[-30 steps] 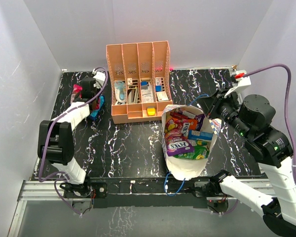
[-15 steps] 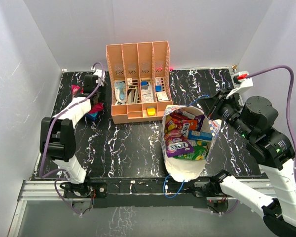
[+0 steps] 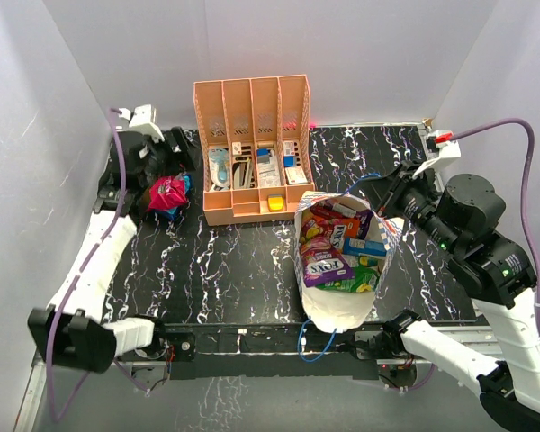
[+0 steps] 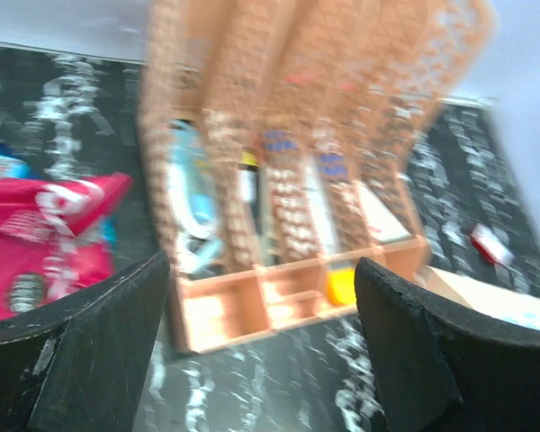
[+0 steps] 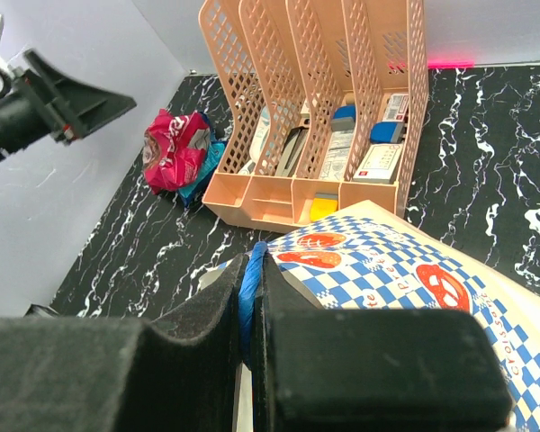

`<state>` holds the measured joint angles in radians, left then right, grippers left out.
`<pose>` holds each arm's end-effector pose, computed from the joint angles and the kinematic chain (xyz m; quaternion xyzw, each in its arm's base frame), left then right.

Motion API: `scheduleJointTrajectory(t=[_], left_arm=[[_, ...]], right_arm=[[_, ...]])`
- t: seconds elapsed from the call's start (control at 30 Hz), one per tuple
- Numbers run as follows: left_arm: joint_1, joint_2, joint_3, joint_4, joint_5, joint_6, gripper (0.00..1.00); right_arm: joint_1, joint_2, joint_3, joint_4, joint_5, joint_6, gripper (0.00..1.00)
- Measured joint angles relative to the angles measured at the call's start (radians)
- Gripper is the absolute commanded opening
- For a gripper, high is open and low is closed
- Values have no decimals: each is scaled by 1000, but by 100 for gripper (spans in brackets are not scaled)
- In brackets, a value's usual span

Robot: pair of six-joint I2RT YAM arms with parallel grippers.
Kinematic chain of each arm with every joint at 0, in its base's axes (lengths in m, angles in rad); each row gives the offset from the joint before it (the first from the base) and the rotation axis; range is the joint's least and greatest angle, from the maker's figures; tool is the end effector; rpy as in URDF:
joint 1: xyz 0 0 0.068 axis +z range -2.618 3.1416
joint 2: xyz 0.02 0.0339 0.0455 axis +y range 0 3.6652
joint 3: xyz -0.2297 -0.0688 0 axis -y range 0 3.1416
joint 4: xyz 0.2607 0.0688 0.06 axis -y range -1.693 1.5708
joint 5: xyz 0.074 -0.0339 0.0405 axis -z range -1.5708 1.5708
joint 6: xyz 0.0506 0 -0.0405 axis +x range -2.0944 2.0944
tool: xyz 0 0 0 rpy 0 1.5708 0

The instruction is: Take the snacks out of the paper bag

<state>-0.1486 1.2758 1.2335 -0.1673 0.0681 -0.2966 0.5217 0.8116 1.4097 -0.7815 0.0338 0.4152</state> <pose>0.3337 -0.0534 0.3563 -0.0361 0.7762 -0.1646 0.6075 0.1448 0.0813 0.4538 -0.0301 0.7683 0.2770 0.5763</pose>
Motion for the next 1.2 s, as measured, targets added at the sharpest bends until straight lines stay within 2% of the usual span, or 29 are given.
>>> scheduleJointTrajectory(t=[0.13,0.37,0.47,0.53,0.67,0.73,0.87,1.2], left_arm=[[-106,-180,-151,78,130,-95,80],[-489,-344,-274,248,215,-138,72],[-681,-340,-274,277,180,-92,72],[-850,-312,-270,277,121,-25,73],[-1121,-214,-245,240,2,117,73],[-1219,-134,-203,202,-64,196,72],[-1304,47,-110,132,-178,324,72],[-1306,361,-10,-6,-364,618,75]], right_arm=[[0,-8,0,-1,-2,15,8],[0,-14,-10,-1,-16,32,8],[0,-15,-16,1,-21,36,8],[0,-15,-17,1,-23,37,8],[0,-19,-17,1,-22,40,8],[0,-23,-17,1,-21,40,8],[0,-30,-17,-1,-14,40,8],[0,-35,-17,-4,-6,45,8]])
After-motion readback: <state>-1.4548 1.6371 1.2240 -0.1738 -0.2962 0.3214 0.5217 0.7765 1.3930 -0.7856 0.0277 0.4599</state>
